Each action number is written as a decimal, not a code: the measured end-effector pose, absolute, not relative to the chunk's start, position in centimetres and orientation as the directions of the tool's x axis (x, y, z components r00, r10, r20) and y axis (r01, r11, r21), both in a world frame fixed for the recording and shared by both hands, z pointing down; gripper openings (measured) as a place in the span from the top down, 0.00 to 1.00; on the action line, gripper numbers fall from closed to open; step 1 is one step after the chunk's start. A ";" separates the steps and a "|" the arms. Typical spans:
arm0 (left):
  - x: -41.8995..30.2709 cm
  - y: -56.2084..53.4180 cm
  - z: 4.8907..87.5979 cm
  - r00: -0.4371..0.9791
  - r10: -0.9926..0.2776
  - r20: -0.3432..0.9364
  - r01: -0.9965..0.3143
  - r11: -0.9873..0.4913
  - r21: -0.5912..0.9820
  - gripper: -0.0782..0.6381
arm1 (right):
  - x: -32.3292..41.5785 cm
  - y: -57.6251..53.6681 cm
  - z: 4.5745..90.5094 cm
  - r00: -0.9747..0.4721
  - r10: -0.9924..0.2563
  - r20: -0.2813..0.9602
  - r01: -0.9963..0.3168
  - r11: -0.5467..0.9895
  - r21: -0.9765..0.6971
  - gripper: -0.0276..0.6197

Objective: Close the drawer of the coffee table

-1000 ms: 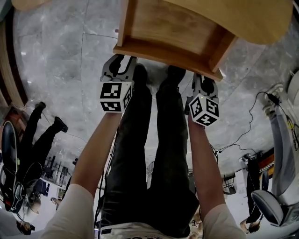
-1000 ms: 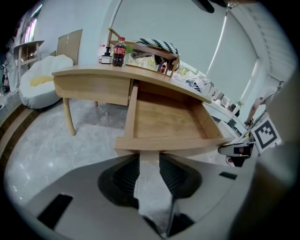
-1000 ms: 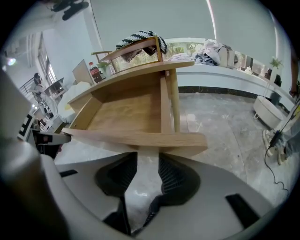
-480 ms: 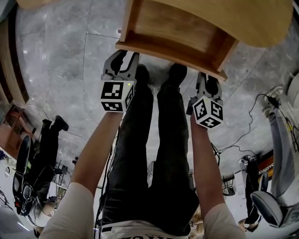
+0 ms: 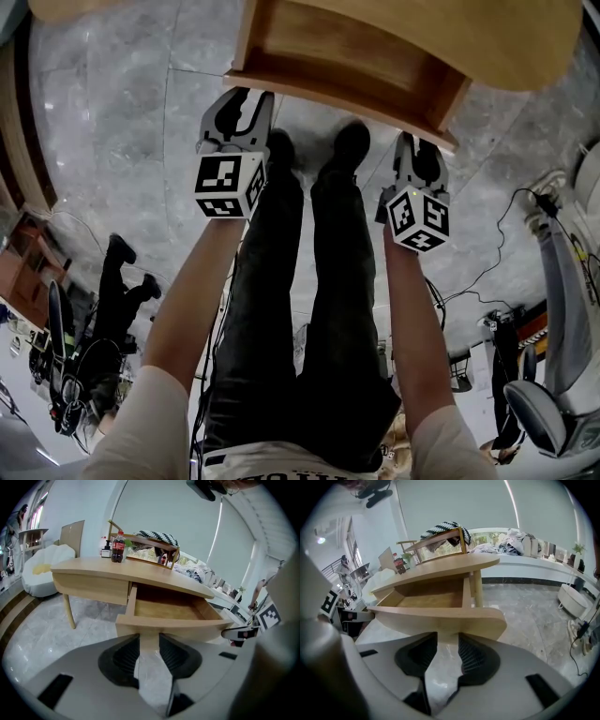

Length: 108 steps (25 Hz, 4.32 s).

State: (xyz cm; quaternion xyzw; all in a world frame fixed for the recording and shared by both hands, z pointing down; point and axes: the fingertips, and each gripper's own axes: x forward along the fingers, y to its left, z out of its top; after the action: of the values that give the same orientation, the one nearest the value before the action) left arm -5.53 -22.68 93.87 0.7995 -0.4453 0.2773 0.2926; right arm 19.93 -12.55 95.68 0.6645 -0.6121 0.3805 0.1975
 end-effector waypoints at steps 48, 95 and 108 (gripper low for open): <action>-0.8 -35.9 93.3 0.431 -0.697 0.572 -0.886 -0.447 0.123 0.70 | 24.0 -25.3 95.3 0.009 -0.767 0.642 -0.987 -0.112 -0.120 0.66; -4.3 -28.8 72.0 0.496 -0.640 0.587 -0.842 -0.520 0.145 0.82 | 20.9 -18.3 73.3 0.020 -0.763 0.646 -0.998 -0.055 -0.034 0.89; -7.5 -26.5 56.2 0.538 -0.641 0.548 -0.812 -0.567 0.134 0.85 | 18.9 -16.8 56.8 0.040 -0.804 0.594 -0.997 -0.075 -0.035 0.92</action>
State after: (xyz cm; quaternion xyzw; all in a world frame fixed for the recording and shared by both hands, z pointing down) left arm -7.54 -26.47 56.16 0.8560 -0.4244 0.2255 0.1903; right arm 18.85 -16.85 56.75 0.6926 -0.6498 0.2404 0.2006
